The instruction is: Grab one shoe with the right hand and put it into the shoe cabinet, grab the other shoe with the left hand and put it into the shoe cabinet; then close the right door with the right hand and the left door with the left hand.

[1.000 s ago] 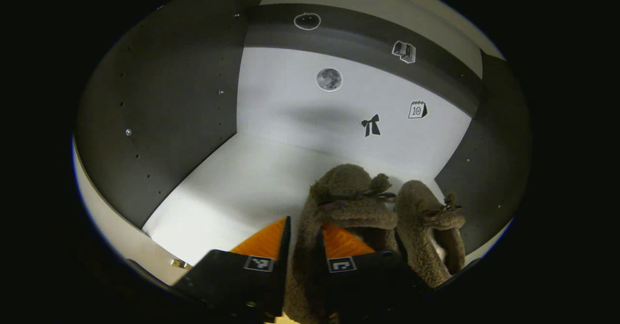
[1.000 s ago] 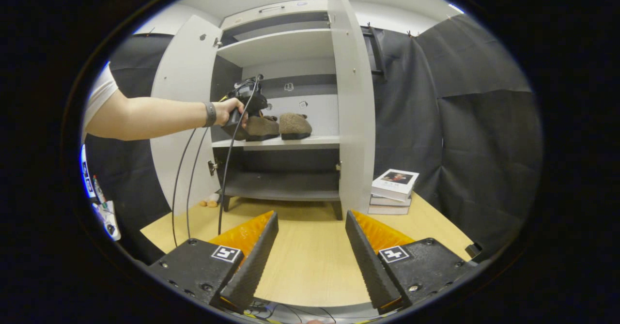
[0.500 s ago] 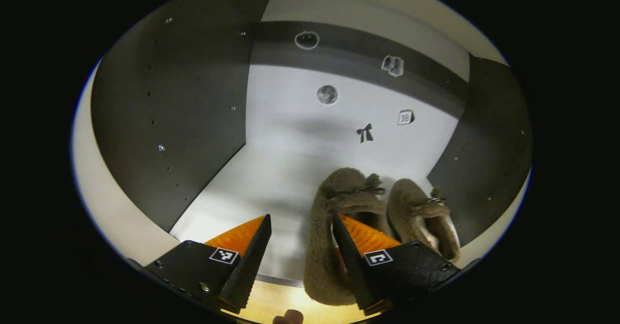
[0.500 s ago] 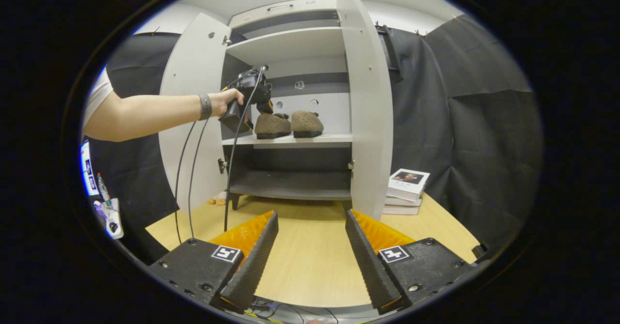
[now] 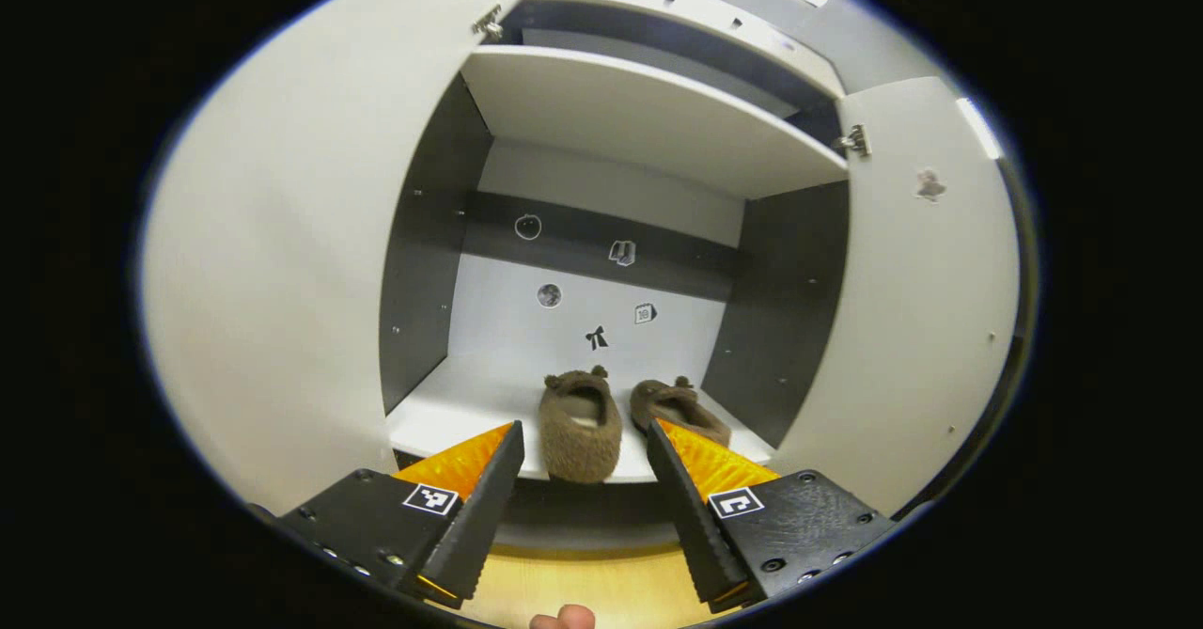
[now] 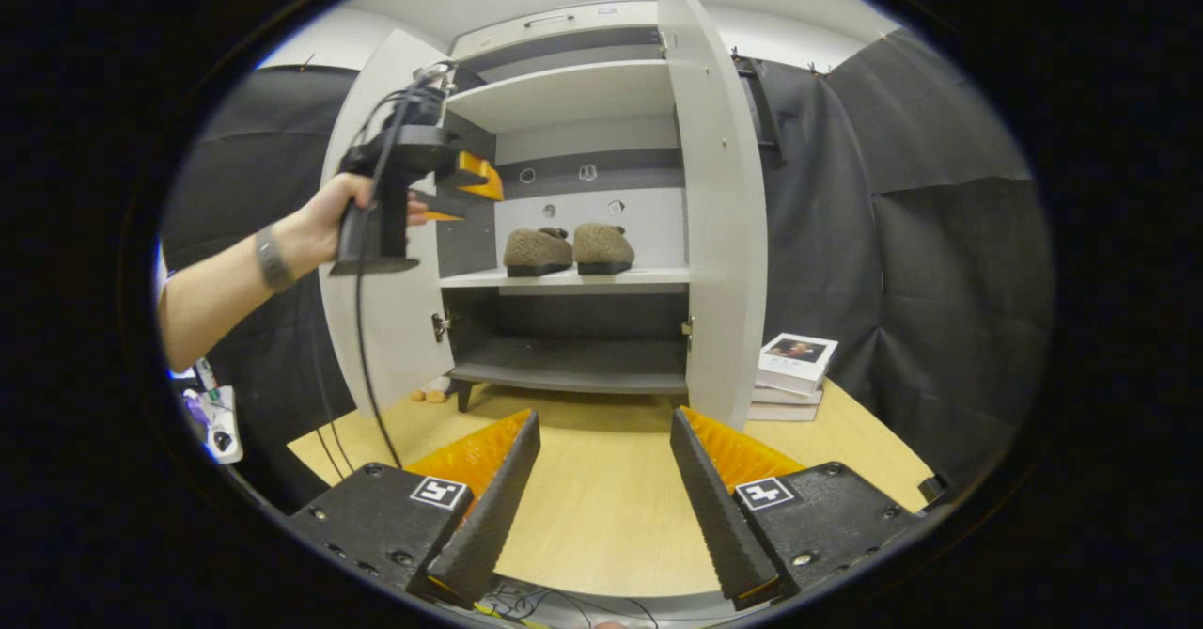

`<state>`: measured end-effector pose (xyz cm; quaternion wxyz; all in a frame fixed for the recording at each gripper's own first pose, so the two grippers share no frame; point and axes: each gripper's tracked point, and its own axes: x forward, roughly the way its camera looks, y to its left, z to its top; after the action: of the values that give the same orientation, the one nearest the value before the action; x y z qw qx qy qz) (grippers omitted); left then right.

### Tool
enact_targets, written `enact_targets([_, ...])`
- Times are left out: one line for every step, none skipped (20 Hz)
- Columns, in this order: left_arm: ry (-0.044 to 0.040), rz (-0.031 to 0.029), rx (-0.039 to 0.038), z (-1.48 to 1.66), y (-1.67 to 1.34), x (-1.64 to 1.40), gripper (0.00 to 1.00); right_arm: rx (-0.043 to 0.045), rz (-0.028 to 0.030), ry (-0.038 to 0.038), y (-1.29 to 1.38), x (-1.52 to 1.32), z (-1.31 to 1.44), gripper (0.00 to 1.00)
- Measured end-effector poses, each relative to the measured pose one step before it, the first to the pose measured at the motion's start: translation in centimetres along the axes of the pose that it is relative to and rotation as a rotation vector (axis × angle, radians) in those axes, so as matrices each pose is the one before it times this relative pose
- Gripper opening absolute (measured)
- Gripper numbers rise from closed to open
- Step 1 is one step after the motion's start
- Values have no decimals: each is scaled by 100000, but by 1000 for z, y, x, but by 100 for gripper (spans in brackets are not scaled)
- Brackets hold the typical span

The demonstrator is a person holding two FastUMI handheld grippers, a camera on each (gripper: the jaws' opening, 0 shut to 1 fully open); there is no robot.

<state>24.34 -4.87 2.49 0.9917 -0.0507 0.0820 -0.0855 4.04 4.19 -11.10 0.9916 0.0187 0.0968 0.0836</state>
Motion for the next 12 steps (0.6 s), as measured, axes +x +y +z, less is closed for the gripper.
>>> enact_targets([-1775, -1217, 686, -882, -480, -1916, 82, 491, 42, -642, -114, 51, 303, 89])
enact_targets([-675, 744, 2014, -1000, -108, -1852, 99, 236, 162, -435, -52, 13, 260, 90])
enact_targets([-711, 1721, 1976, -1077, 121, -1551, 95, -136, -227, -434, -163, -18, 202, 89])
enact_targets([183, 1892, 1379, -1034, 96, -1572, 95, -293, -276, -470, -186, -28, 273, 89])
enact_targets([30, 1517, 939, -812, -116, -1696, 100, -275, -58, -540, -124, -48, 223, 89])
enact_targets([-1375, 1514, 316, -524, -3, -1468, 95, -290, -228, -679, -126, -125, 224, 89])
enact_targets([-1854, 1762, 932, -450, 150, -1318, 95, -122, -300, -666, -171, -160, 169, 89])
enact_targets([-1293, 2326, 2225, -491, 228, -1272, 95, 558, -838, -1135, -214, -185, 225, 89])
enact_targets([1001, 2445, 3020, -1012, 242, -1163, 95, 1272, -17, -1027, -84, -241, 158, 89])
enact_targets([3152, 1553, 1393, -1403, -83, -1104, 95, 1754, 469, -379, 117, -84, 101, 90])
enact_targets([2625, 468, -596, -1273, -339, -1045, 95, 1773, 596, -1, 124, -141, -35, 89])
enact_targets([1058, 461, -1007, -954, -422, -1014, 95, 1350, 394, -50, 13, -125, -37, 89])
